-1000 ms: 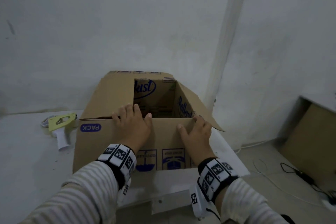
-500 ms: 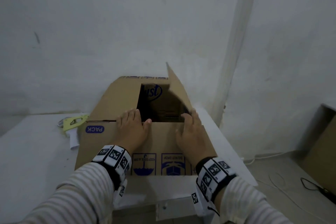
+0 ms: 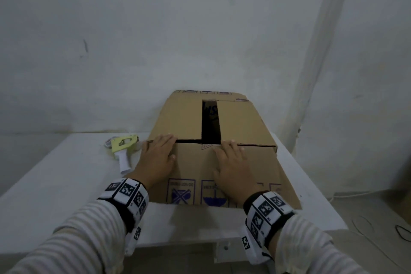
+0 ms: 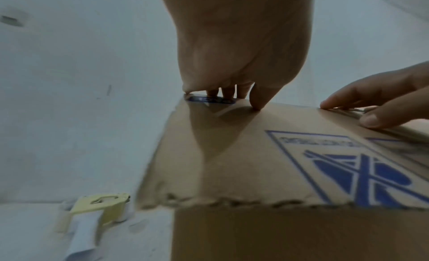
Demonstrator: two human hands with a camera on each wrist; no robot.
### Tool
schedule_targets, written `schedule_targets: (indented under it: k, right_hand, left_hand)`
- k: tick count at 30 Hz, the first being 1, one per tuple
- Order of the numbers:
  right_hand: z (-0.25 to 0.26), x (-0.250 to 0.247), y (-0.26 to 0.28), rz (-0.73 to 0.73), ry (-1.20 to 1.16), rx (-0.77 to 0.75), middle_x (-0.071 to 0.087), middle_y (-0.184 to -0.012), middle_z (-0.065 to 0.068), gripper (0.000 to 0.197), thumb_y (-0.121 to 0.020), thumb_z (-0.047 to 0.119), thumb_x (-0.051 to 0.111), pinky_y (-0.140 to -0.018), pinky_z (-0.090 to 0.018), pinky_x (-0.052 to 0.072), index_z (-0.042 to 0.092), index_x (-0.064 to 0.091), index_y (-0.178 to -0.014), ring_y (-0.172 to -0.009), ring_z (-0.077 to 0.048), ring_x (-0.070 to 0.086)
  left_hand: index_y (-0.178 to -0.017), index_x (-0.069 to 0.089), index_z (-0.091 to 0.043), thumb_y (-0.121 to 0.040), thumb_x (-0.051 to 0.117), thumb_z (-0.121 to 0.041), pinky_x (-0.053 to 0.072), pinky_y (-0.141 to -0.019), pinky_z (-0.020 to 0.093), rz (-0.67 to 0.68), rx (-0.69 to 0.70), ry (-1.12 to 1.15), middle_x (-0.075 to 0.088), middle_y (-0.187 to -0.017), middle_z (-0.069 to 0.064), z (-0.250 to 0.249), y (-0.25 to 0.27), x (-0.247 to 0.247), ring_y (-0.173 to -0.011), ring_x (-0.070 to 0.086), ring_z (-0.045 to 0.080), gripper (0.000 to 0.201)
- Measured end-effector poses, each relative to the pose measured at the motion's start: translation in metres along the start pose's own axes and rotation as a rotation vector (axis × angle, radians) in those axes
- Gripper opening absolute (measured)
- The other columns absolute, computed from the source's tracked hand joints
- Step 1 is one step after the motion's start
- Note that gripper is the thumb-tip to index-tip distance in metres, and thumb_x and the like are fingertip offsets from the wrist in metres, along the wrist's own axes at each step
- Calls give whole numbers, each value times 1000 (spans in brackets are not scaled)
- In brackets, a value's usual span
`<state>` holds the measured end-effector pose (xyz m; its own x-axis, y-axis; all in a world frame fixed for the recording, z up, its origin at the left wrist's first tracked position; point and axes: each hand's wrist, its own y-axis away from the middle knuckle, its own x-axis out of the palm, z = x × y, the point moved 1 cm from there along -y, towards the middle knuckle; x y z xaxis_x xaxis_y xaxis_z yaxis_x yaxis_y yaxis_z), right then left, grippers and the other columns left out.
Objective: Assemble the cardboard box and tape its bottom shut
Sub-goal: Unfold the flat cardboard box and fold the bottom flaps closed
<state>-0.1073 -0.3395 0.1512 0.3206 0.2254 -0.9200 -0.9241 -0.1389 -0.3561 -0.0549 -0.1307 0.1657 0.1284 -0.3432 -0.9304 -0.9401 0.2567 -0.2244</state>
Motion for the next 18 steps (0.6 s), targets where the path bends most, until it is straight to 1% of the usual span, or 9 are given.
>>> schedule_targets:
  k: [2, 4, 6, 8, 10, 12, 13, 16, 18]
  right_hand:
    - [15, 3, 1, 103, 41, -57, 17, -159, -11, 64, -85, 28, 54, -117, -51, 7, 17, 33, -144, -147, -32, 10]
    - [29, 5, 2, 200, 102, -112, 3, -161, -7, 74, -84, 41, 56, -117, -53, 2, 23, 25, -148, -148, -30, -1]
    - [42, 9, 5, 295, 172, -150, -7, -161, -6, 85, -81, 53, 58, -116, -54, -3, 26, 17, -150, -148, -29, -9]
    - [49, 15, 9, 339, 231, -176, -11, -161, -7, 94, -78, 58, 60, -115, -54, -7, 27, 10, -151, -147, -29, -12]
    - [55, 19, 13, 355, 277, -188, -11, -160, -8, 98, -76, 54, 63, -114, -57, -8, 27, 7, -151, -147, -31, -12]
    - [58, 19, 15, 342, 283, -184, -8, -161, -10, 92, -80, 47, 63, -116, -61, -3, 27, 9, -151, -147, -33, -10]
    - [60, 17, 16, 340, 275, -174, -6, -161, -9, 88, -82, 45, 62, -116, -60, 0, 27, 10, -151, -148, -32, -8]
    - [67, -4, 15, 391, 202, -154, 1, -161, -6, 84, -83, 52, 58, -119, -53, 4, 27, 15, -150, -148, -28, -1]
    - [75, -30, 11, 428, 107, -130, 15, -159, -4, 79, -82, 52, 61, -118, -44, 15, 25, 26, -148, -146, -25, 14]
  left_hand:
    - [-151, 21, -24, -98, 39, -21, 0, -119, 49, 8, -16, -4, 15, -160, -6, 16, 5, -6, -149, 6, 17, 55]
    - [-151, 20, -23, -98, 37, -15, 0, -119, 47, 35, 6, -12, 12, -161, -5, 28, 9, -10, -150, 4, 18, 57]
    - [-151, 19, -23, -95, 36, -7, 2, -119, 46, 66, 38, -11, 10, -161, -4, 38, 11, -14, -150, 3, 19, 61]
    - [-152, 17, -22, -91, 35, 1, 4, -121, 46, 100, 73, -15, 8, -161, -2, 47, 10, -17, -150, 3, 20, 68]
    - [-153, 11, -23, -88, 36, 4, 3, -121, 45, 142, 124, -36, 4, -162, -2, 53, 10, -19, -150, 1, 20, 74]
    - [-153, 6, -23, -88, 37, 6, 2, -121, 43, 187, 181, -70, 0, -162, -2, 57, 9, -23, -150, -1, 20, 77]
    - [-153, 4, -22, -89, 38, 7, 1, -120, 42, 214, 206, -83, -2, -162, -2, 60, 7, -26, -150, -1, 20, 78]
    - [-153, 2, -23, -93, 43, 3, 3, -121, 39, 303, 248, -77, -2, -162, -3, 70, 0, -34, -150, 1, 17, 77]
    - [-153, 5, -24, -94, 51, -8, 9, -122, 36, 346, 246, -7, 3, -162, -4, 74, -4, -41, -149, 7, 15, 76]
